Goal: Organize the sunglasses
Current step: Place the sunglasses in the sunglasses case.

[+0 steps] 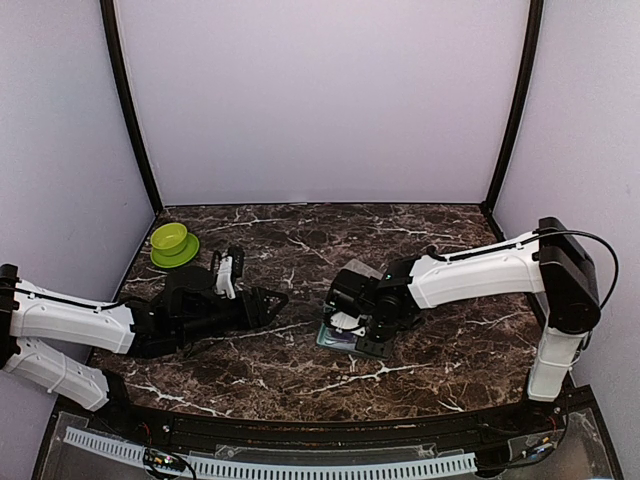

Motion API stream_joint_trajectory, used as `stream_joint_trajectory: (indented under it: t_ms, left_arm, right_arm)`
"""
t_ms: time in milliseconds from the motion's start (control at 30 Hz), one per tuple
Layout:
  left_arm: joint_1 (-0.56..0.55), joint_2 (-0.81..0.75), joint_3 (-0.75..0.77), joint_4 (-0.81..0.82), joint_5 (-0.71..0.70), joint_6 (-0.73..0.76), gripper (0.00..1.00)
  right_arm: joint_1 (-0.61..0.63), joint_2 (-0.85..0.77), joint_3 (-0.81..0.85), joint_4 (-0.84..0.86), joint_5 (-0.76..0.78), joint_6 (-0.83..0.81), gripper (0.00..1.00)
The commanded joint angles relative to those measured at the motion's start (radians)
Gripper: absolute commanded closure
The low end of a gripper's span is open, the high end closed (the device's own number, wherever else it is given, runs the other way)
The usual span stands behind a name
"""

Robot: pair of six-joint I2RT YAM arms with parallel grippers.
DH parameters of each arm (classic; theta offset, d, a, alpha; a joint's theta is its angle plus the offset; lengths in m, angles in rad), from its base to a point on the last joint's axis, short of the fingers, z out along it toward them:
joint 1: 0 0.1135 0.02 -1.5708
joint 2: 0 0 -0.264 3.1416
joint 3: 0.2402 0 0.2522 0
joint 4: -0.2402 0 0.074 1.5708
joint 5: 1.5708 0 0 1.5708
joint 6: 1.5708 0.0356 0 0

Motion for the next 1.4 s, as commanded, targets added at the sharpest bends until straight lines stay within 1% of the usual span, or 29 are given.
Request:
stream_joint_trajectory:
  t_ms: [0,100,233,867,1133,1367]
  left_arm:
    - [0.003,-0.011,-0.012,0.027,0.000,0.001,0.37]
    - [0.003,-0.005,-0.010,0.028,0.001,0.000,0.37]
    - [0.004,0.004,-0.008,0.032,0.006,0.002,0.37]
    - [0.003,0.023,-0.012,0.042,0.013,-0.004,0.37]
    - [0.004,0.032,-0.013,0.042,0.013,0.000,0.37]
    - [0.004,0.051,-0.014,0.043,0.013,0.005,0.37]
  right_arm:
    - [-0.006,0.009,0.017,0.031,-0.005,0.015,0.53]
    - [-0.006,-0.003,0.015,0.039,-0.006,0.020,0.54]
    - [-0.006,-0.024,0.013,0.046,-0.007,0.029,0.52]
    - [-0.006,-0.048,-0.001,0.052,0.003,0.048,0.49]
    - [0.000,-0.088,-0.004,0.065,-0.041,0.061,0.49]
    - [0.015,-0.124,-0.038,0.082,-0.079,0.084,0.49]
